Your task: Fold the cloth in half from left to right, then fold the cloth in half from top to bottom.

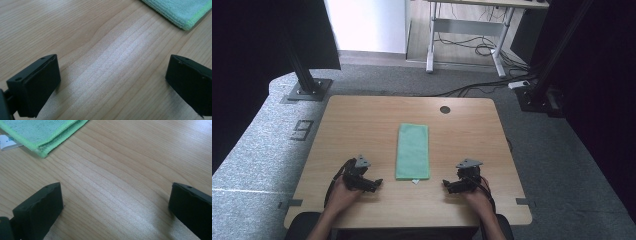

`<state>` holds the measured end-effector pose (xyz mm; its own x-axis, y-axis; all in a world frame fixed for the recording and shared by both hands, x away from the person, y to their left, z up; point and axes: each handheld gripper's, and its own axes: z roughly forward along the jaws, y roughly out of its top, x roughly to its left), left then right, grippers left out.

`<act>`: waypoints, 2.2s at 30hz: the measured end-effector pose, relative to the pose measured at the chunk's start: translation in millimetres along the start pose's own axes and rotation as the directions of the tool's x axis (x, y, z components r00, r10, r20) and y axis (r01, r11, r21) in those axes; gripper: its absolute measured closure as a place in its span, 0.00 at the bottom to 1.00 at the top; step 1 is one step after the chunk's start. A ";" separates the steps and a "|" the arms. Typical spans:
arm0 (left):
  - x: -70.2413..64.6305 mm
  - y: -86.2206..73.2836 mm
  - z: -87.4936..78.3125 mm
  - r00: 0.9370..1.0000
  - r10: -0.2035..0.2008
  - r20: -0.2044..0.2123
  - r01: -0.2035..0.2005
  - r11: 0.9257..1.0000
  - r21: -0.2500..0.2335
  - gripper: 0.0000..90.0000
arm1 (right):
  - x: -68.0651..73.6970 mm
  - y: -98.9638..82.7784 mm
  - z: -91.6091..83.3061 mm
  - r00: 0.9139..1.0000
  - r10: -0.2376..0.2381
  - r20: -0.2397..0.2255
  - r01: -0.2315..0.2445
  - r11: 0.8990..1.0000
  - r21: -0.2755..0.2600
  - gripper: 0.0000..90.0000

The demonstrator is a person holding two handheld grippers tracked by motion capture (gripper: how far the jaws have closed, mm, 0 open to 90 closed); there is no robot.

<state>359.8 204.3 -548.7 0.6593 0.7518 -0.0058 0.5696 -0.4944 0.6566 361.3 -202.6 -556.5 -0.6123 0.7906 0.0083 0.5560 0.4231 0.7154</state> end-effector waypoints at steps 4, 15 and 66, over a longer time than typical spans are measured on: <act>-0.1 0.0 0.1 1.000 -0.002 0.000 0.002 1.000 -0.002 0.00 | 0.0 0.0 0.0 1.000 0.000 0.000 0.000 1.000 0.000 0.00; 0.4 2.2 0.8 1.000 -0.012 -0.006 0.012 1.000 0.008 0.00 | -0.2 0.3 0.1 1.000 -0.001 0.000 0.001 1.000 0.002 0.00; 25.3 94.5 80.1 0.994 -0.090 -0.069 0.090 0.996 -0.007 0.01 | 38.0 59.5 49.6 0.994 -0.099 -0.043 0.101 0.993 0.054 0.00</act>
<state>469.6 141.7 -547.2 0.5700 0.8215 -0.0130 0.6228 -0.4218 0.6590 398.9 -125.5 -548.3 -0.6876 0.7254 -0.0327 0.5209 0.5241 0.6738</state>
